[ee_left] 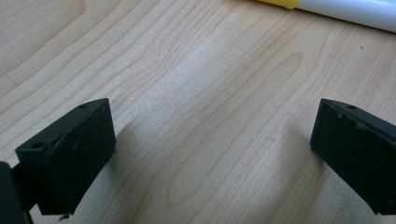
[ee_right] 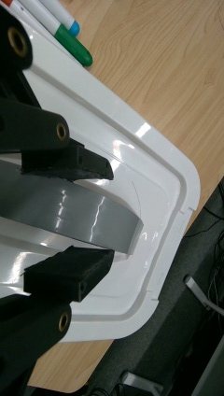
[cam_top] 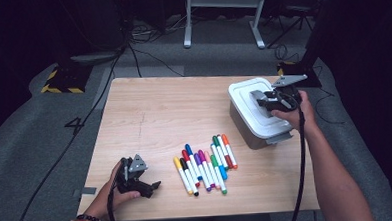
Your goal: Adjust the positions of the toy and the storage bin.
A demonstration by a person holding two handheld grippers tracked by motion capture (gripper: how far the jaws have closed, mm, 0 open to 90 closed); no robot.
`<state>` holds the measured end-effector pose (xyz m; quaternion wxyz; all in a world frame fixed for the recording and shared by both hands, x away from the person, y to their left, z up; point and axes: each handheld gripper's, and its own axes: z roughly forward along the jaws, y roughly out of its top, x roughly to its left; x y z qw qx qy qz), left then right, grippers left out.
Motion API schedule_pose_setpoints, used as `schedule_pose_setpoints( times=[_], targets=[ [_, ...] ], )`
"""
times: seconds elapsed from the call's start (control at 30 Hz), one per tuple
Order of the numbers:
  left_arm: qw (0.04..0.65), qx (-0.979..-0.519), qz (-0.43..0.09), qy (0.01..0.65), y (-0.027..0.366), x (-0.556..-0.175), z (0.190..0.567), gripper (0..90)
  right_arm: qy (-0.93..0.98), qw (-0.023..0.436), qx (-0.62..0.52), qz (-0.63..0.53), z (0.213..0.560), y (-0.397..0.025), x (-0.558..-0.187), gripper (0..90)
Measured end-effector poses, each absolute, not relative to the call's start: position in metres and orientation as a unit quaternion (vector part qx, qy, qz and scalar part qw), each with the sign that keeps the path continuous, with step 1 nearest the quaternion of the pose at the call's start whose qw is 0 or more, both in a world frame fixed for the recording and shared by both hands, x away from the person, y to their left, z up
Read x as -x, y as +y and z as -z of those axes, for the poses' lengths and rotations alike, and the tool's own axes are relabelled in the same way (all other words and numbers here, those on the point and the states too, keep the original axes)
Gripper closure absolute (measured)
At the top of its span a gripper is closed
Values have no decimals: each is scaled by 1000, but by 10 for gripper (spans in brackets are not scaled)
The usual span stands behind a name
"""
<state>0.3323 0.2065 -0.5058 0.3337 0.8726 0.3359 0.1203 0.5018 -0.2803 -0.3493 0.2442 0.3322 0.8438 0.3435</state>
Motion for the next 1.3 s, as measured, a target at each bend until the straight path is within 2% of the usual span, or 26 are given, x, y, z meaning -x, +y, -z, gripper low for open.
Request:
schedule_pose_setpoints(
  times=[0.57, 1.3],
  targets=[
    [334, -873, -120, 335, 207, -332, 506, 3, 862, 210, -294, -355, 348, -264, -526, 668],
    [334, -873, -119, 336, 206, -333, 506, 3, 895, 159, -198, -367, 345, -214, -537, 672]
  ],
)
